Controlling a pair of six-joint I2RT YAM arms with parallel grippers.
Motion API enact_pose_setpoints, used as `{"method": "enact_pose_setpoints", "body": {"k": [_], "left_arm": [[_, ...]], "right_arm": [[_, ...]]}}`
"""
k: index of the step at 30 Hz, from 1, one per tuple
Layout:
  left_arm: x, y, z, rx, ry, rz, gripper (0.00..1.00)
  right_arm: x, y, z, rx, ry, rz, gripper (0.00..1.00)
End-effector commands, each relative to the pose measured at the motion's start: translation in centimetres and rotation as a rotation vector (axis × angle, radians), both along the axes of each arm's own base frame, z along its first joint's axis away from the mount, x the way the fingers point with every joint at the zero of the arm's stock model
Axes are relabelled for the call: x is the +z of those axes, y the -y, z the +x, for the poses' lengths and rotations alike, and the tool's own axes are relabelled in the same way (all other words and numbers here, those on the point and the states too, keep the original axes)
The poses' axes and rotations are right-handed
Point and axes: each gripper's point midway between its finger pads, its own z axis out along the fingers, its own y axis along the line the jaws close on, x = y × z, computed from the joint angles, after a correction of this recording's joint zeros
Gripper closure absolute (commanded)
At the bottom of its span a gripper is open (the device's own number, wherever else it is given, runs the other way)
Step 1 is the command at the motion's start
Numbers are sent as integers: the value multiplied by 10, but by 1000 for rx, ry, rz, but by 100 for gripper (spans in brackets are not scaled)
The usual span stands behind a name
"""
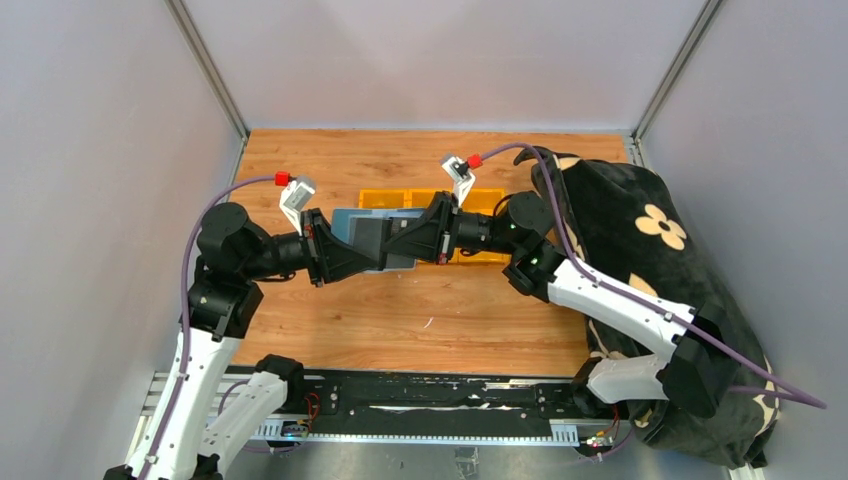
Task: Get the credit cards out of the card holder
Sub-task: Remove the credit card from the card holder.
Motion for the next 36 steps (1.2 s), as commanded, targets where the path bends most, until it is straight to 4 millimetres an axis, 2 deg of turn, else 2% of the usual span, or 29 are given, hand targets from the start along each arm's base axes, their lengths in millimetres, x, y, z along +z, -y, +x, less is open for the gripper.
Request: {"method": "enact_pose_setpoints", "body": {"k": [1, 7, 12, 15, 18, 20, 30, 32, 35, 36], "left_arm": [[36, 0, -13, -23, 116, -65, 93], [46, 1, -12, -18, 102, -110, 100], [53, 1, -13, -19, 104, -134, 100], [51, 2, -13, -26, 96, -131, 100], [50, 2, -13, -30, 90, -130, 100], [49, 2, -12, -29, 86, -130, 100], [41, 1, -7, -9, 71, -87, 100], [40, 1, -6, -6, 71, -82, 100], [40, 1, -7, -12, 77, -80, 100], [41, 1, -7, -13, 81, -79, 100]], "right_arm": [[2, 14, 2, -67, 27, 59, 100], [1, 21, 1, -84, 18, 86, 100], [3, 24, -2, -87, 20, 103, 100], [12, 24, -5, -68, 29, 120, 99], [24, 23, -6, -52, 34, 145, 78], [32, 22, -6, -47, 40, 166, 71], [58, 23, -17, 29, 59, 251, 63], [60, 24, -17, 25, 67, 252, 67], [58, 24, -16, 19, 74, 231, 98], [55, 24, -15, 11, 72, 216, 100]]}}
